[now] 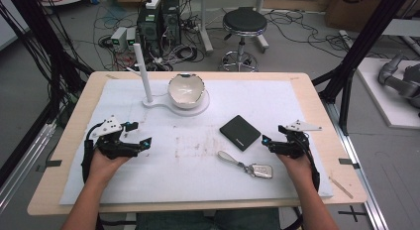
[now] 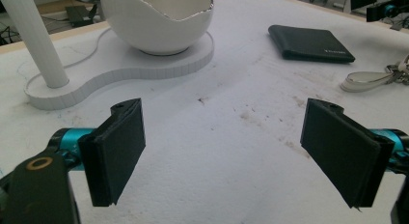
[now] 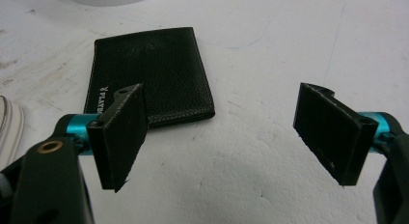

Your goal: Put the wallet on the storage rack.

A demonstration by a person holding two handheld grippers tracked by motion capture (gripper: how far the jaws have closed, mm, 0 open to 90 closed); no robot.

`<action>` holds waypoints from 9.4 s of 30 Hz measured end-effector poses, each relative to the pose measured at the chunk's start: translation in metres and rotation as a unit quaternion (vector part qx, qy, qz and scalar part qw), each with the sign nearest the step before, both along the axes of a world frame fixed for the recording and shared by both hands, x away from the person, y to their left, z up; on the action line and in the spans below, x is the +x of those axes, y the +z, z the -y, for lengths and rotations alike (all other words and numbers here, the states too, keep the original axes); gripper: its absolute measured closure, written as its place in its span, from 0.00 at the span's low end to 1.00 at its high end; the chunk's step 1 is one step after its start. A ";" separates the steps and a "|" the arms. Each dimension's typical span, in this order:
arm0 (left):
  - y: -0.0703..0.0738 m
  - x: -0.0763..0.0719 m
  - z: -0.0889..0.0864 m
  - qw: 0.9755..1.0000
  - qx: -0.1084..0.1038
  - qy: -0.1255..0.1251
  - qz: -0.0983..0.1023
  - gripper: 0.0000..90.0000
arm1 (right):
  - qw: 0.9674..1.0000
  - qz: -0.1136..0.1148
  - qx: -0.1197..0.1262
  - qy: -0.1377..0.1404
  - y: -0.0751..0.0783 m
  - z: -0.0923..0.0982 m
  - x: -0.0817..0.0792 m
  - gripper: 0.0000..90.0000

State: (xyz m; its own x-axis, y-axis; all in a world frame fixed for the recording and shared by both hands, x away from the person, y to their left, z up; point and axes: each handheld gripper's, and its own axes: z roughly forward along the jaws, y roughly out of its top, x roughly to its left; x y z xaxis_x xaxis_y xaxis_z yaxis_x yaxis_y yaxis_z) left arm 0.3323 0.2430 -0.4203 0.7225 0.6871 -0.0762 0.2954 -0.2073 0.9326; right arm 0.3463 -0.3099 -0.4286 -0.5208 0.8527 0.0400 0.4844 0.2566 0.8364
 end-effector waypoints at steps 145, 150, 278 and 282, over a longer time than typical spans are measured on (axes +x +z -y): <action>0.026 0.118 0.260 0.973 0.106 -0.182 -0.094 0.90 | 0.999 -0.003 -0.030 0.017 0.000 -0.003 -0.004 0.22; 0.045 0.117 0.248 0.977 0.100 -0.170 -0.077 0.90 | 0.999 -0.003 -0.029 0.016 0.000 -0.003 -0.004 0.22; 0.115 0.125 0.092 0.996 0.079 0.039 -0.004 0.34 | 0.998 -0.009 -0.049 0.036 -0.005 -0.016 -0.003 0.22; 0.111 0.110 0.081 0.998 0.061 0.019 0.002 0.32 | 0.998 -0.008 -0.048 0.037 -0.005 -0.017 -0.003 0.22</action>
